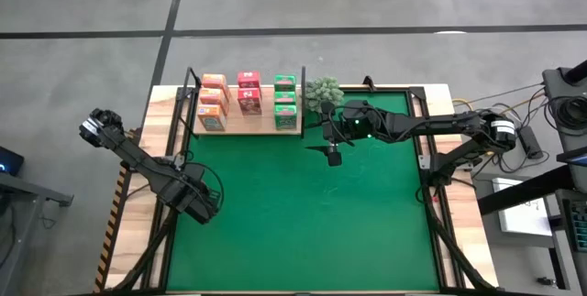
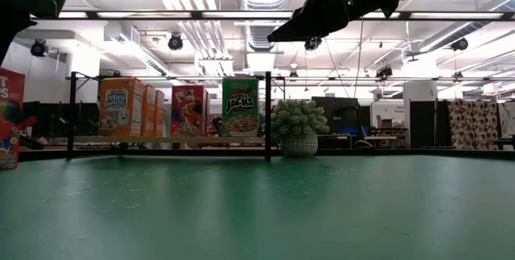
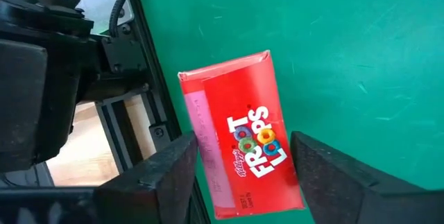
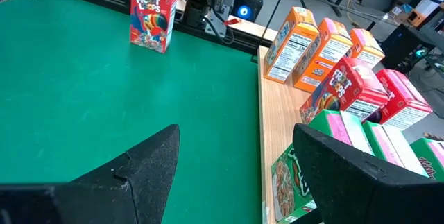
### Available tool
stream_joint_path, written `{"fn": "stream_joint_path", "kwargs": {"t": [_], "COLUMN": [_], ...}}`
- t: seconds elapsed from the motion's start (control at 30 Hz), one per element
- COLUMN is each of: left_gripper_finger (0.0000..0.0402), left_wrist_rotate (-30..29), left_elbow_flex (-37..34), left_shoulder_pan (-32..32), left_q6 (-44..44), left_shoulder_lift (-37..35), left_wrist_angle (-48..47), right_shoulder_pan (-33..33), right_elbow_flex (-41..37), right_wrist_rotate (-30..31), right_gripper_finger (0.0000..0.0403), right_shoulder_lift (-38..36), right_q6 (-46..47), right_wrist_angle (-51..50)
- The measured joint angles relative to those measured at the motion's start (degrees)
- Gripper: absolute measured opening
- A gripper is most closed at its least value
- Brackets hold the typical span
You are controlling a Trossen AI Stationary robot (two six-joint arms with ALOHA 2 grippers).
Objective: Stack cereal on shelf
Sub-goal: Put the red cereal box on the shelf aligned with the other red cereal box
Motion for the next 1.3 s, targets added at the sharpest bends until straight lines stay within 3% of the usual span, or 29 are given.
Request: {"fn": "stream_joint_path", "kwargs": {"t": [0.33, 0.43, 0.53, 0.67, 0.77, 1.1, 1.3], "left_gripper_finger": [0.0167, 0.0165, 0.0165, 0.0164, 0.0164, 0.0164, 0.0164], "left_wrist_rotate": [0.02, -0.07, -4.26, -14.47, -18.96, -19.10, -16.48], "left_elbow_flex": [0.17, 3.15, 7.86, 15.15, 20.15, 30.02, 31.01], "left_shoulder_pan": [0.00, 0.25, 1.70, 5.03, 10.05, 31.94, 42.93], "left_q6": [2.04, 7.32, 15.41, 30.33, 42.29, 94.97, 121.11], "left_shoulder_lift": [0.00, 0.00, 0.01, 0.85, 1.86, 6.31, 7.83], "left_wrist_angle": [0.73, 1.09, 1.08, 2.56, 2.60, 4.48, 7.59], "right_shoulder_pan": [-0.01, -0.02, 0.00, -0.01, -0.02, -0.01, -0.01], "right_elbow_flex": [0.00, 0.00, 0.00, 0.00, 0.00, 0.00, 0.00], "right_wrist_rotate": [0.00, 0.00, 0.00, 0.00, 0.00, 0.01, 0.02], "right_gripper_finger": [0.0272, 0.0272, 0.0272, 0.0272, 0.0272, 0.0272, 0.0272], "right_shoulder_lift": [0.00, 0.00, 0.00, 0.00, 0.00, 0.00, 0.00], "right_q6": [-0.02, -0.02, -0.02, -0.04, -0.09, -0.26, -0.28], "right_wrist_angle": [0.00, 0.00, 0.00, 0.07, 0.26, 0.28, 0.02]}}
